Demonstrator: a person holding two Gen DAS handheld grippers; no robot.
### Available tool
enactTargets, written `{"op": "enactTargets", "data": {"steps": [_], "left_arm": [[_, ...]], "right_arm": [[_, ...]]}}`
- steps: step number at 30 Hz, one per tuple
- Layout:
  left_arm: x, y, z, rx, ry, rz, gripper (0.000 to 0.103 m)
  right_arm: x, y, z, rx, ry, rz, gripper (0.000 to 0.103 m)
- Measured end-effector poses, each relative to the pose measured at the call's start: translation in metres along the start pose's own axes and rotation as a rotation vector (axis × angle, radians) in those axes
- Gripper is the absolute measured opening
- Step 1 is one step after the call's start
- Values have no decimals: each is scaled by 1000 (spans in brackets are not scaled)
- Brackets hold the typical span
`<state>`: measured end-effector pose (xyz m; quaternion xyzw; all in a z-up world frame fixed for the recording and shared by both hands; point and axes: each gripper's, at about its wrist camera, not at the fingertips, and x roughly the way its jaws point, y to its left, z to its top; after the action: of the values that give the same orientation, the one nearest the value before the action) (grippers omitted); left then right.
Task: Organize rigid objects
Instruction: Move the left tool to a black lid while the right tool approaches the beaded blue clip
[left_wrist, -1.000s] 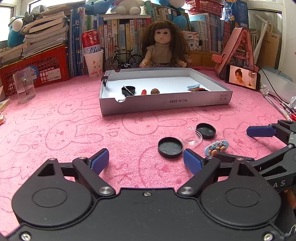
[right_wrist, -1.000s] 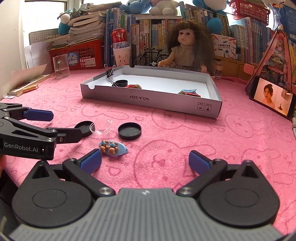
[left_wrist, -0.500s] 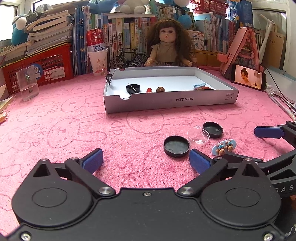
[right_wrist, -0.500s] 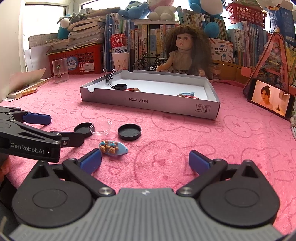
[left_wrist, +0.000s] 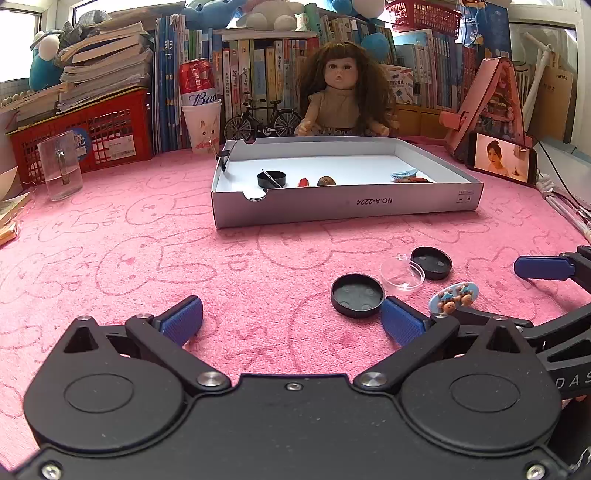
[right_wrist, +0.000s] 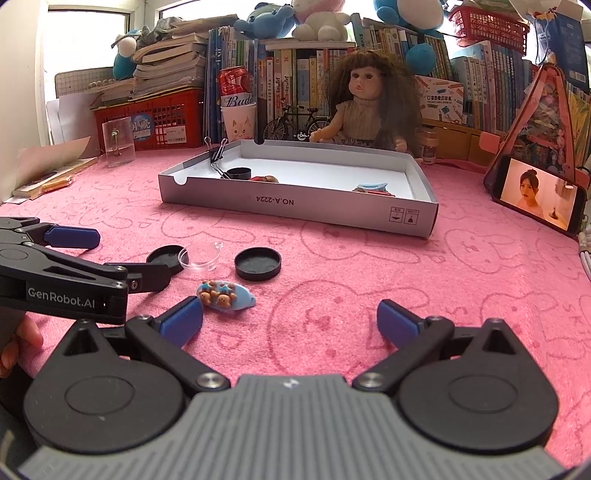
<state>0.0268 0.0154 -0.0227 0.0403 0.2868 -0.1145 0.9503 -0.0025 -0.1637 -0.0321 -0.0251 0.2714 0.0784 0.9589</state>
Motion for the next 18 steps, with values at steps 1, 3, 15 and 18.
{"op": "enactTargets", "data": {"steps": [1, 3, 15, 18], "left_arm": [[0, 0, 0, -2, 0, 1, 103], [1, 0, 0, -5, 1, 6, 103], [3, -4, 0, -7, -5, 33, 103], [3, -5, 0, -11, -4, 33, 103]], "right_arm": [[0, 0, 0, 1, -1, 1, 103], [0, 0, 0, 0, -1, 0, 103], [-2, 2, -4, 3, -18, -16, 103], [-2, 2, -5, 7, -20, -18, 103]]}}
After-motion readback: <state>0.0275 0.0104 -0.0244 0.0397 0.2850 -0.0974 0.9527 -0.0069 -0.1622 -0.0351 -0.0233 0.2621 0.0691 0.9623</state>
